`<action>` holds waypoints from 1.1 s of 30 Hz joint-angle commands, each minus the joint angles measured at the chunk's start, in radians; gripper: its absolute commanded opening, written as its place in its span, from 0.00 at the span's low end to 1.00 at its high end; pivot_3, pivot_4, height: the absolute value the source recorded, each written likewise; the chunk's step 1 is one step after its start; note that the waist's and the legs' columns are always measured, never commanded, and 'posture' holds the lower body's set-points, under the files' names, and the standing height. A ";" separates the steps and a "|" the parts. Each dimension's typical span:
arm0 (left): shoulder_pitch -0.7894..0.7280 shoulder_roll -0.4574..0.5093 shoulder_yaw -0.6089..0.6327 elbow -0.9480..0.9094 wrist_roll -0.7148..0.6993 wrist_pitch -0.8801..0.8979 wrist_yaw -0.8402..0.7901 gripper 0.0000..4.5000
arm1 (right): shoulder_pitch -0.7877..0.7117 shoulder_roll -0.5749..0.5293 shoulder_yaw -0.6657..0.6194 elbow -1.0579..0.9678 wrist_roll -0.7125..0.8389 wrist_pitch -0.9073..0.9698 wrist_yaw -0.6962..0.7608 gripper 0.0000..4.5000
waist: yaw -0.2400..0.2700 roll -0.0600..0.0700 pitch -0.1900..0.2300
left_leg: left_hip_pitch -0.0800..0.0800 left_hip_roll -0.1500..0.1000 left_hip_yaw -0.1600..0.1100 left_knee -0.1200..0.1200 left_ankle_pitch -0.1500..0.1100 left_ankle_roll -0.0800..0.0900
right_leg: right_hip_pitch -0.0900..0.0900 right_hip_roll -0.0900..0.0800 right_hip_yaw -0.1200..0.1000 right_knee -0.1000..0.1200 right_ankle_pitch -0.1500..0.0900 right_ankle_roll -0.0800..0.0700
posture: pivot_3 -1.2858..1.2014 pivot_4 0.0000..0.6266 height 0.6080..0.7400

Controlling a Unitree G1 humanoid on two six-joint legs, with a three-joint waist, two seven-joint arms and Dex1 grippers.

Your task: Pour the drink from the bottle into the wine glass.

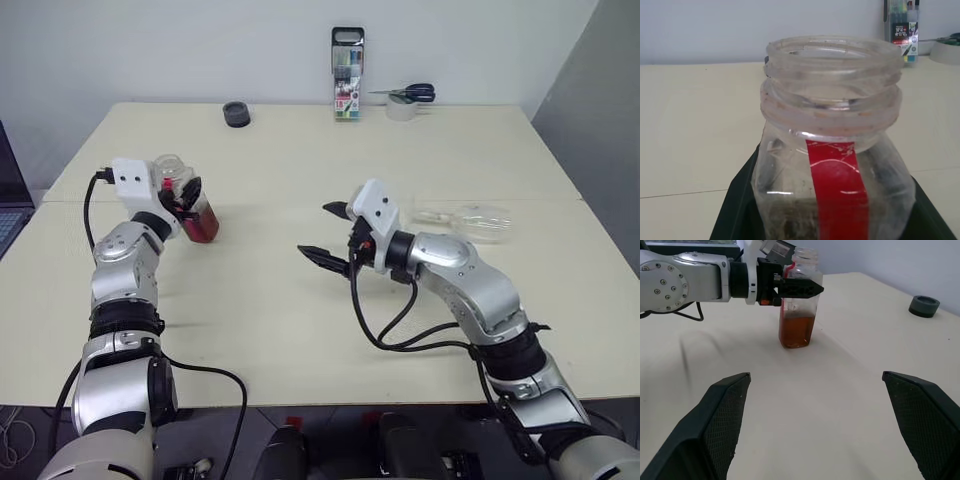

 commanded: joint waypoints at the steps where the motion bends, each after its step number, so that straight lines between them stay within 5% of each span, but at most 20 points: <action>1: -0.008 0.014 0.017 0.022 -0.005 -0.040 0.001 0.58 | -0.029 0.017 0.001 -0.016 -0.012 -0.020 0.009 1.00 | 0.000 0.000 0.000 | 0.000 0.000 0.000 0.000 0.000 0.000 | 0.000 0.000 0.000 0.000 0.000 0.000 | 0.52 0.24 1.00; 7: 0.012 0.010 0.009 0.028 -0.006 -0.075 -0.014 1.00 | -0.029 0.033 -0.002 -0.027 -0.020 -0.010 0.016 1.00 | 0.000 0.000 0.000 | 0.000 0.000 0.000 0.000 0.000 0.000 | 0.000 0.000 0.000 0.000 0.000 0.000 | 0.52 0.24 1.00; 33: 0.184 -0.070 -0.021 -0.077 0.023 -0.172 0.042 1.00 | 0.080 -0.040 0.021 -0.078 -0.076 -0.049 0.029 1.00 | 0.000 0.000 -0.001 | 0.000 0.000 0.000 -0.001 0.000 0.001 | 0.000 0.000 0.000 0.000 0.000 0.000 | 0.52 0.24 1.00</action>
